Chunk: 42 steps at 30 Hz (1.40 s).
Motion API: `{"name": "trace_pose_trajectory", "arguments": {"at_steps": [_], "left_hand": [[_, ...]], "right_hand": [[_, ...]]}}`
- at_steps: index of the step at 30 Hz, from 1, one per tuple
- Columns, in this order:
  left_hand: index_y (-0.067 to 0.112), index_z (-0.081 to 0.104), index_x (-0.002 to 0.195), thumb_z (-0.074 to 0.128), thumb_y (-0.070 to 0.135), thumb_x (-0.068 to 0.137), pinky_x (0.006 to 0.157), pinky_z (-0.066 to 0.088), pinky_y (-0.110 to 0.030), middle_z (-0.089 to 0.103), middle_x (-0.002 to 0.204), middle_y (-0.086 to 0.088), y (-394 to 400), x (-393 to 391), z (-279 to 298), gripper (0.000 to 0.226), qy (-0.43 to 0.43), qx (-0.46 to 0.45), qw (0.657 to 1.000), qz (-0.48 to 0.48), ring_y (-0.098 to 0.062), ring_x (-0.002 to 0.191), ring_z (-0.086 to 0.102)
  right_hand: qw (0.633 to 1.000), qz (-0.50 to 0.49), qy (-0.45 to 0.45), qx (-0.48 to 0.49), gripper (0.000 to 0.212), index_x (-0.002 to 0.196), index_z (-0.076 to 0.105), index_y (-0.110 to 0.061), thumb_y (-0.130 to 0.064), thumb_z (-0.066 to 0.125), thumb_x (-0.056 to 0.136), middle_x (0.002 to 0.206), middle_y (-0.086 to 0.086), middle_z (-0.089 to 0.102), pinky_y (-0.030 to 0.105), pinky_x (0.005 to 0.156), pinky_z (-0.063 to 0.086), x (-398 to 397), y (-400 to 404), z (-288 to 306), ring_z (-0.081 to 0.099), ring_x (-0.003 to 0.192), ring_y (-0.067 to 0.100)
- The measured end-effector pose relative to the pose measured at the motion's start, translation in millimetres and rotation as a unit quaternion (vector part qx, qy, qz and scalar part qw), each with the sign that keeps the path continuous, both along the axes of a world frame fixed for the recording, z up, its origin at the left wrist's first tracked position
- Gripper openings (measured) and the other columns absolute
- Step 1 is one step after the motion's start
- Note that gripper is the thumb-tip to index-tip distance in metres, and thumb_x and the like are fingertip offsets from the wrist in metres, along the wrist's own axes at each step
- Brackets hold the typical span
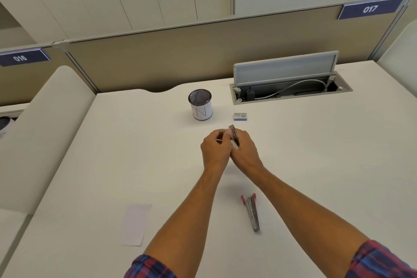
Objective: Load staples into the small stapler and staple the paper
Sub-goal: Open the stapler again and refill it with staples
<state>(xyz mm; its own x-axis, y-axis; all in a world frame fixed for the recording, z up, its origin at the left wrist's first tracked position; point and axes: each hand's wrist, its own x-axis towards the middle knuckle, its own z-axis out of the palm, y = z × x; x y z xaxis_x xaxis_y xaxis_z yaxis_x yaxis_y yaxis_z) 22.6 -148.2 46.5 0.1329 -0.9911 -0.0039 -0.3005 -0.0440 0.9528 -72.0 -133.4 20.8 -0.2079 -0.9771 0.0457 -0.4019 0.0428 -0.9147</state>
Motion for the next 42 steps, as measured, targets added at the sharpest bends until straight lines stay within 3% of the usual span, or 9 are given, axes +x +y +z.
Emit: {"name": "trace_pose_trajectory", "arguments": {"at_steps": [4,8,18,24,26,32,35,38,42], "left_hand": [[0.02,0.078,0.099,0.059,0.025,0.099,0.078,0.058,-0.023,0.077,0.09,0.009,39,-11,-7,0.019,0.024,0.034,0.999,-0.016,-0.005,0.084,0.071],[0.027,0.074,0.076,0.056,0.023,0.099,0.071,0.059,-0.026,0.074,0.069,0.009,71,-26,-13,0.03,0.022,0.062,0.997,-0.047,-0.004,0.066,0.07],[0.004,0.072,0.074,0.062,0.019,0.096,0.07,0.058,-0.029,0.074,0.068,-0.008,125,-63,-35,0.028,-0.013,0.135,0.98,-0.146,-0.009,0.062,0.07],[0.011,0.04,0.057,0.061,0.013,0.088,0.058,0.038,-0.032,0.038,0.059,-0.008,141,-73,-44,0.038,-0.093,0.116,0.971,-0.188,-0.019,0.061,0.034],[0.014,0.039,0.057,0.061,0.011,0.086,0.059,0.046,-0.035,0.034,0.06,-0.006,141,-74,-45,0.037,-0.1,0.109,0.97,-0.195,-0.019,0.061,0.032],[0.009,0.053,0.061,0.065,0.011,0.081,0.079,0.059,-0.05,0.043,0.063,-0.012,138,-73,-51,0.023,-0.087,0.134,0.969,-0.191,-0.019,0.065,0.036],[0.005,0.078,0.094,0.068,0.011,0.086,0.091,0.057,-0.035,0.075,0.096,-0.013,138,-74,-51,0.014,-0.108,0.13,0.968,-0.188,-0.022,0.084,0.066],[0.008,0.075,0.116,0.069,0.011,0.088,0.092,0.052,-0.026,0.075,0.116,-0.006,139,-74,-51,0.029,-0.121,0.129,0.967,-0.183,-0.018,0.108,0.069],[0.005,0.077,0.103,0.066,0.009,0.088,0.079,0.052,-0.028,0.075,0.108,-0.01,140,-74,-48,0.019,-0.148,0.113,0.964,-0.189,-0.026,0.102,0.069]], "right_hand": [[0.999,0.009,-0.04,-0.006,0.021,0.101,0.061,-0.027,-0.04,0.046,0.104,0.097,-0.002,0.064,0.02,0.076,0.046,-20,44,-8,0.06,0.091,0.008],[0.999,-0.006,-0.044,-0.01,0.028,0.096,0.068,-0.026,-0.039,0.046,0.108,0.088,-0.005,0.067,0.017,0.073,0.046,-44,82,-19,0.062,0.085,0.007],[0.991,-0.094,0.097,0.015,0.047,0.059,0.054,-0.019,-0.032,0.05,0.104,0.056,-0.003,0.058,0.037,0.058,0.043,-96,146,-46,0.053,0.058,0.014],[0.979,-0.086,0.178,0.057,0.048,0.059,0.047,-0.009,-0.025,0.049,0.104,0.052,0.002,0.048,0.037,0.052,0.036,-107,167,-55,0.045,0.053,0.02],[0.977,-0.1,0.18,0.063,0.048,0.06,0.046,-0.004,-0.024,0.05,0.104,0.055,0.009,0.049,0.036,0.052,0.033,-106,169,-54,0.042,0.053,0.019],[0.965,-0.121,0.214,0.09,0.049,0.058,0.049,-0.005,-0.025,0.053,0.102,0.06,0.006,0.051,0.039,0.055,0.038,-102,171,-49,0.05,0.058,0.025],[0.958,-0.126,0.235,0.106,0.051,0.053,0.042,-0.019,-0.026,0.054,0.101,0.061,0.0,0.048,0.035,0.054,0.035,-100,170,-48,0.049,0.057,0.022],[0.955,-0.133,0.239,0.117,0.048,0.054,0.045,-0.021,-0.026,0.056,0.1,0.064,-0.002,0.05,0.035,0.055,0.039,-99,170,-48,0.052,0.06,0.023],[0.953,-0.144,0.237,0.119,0.038,0.067,0.066,-0.01,-0.027,0.058,0.1,0.07,0.0,0.057,0.039,0.061,0.048,-100,171,-50,0.057,0.066,0.025]]}}
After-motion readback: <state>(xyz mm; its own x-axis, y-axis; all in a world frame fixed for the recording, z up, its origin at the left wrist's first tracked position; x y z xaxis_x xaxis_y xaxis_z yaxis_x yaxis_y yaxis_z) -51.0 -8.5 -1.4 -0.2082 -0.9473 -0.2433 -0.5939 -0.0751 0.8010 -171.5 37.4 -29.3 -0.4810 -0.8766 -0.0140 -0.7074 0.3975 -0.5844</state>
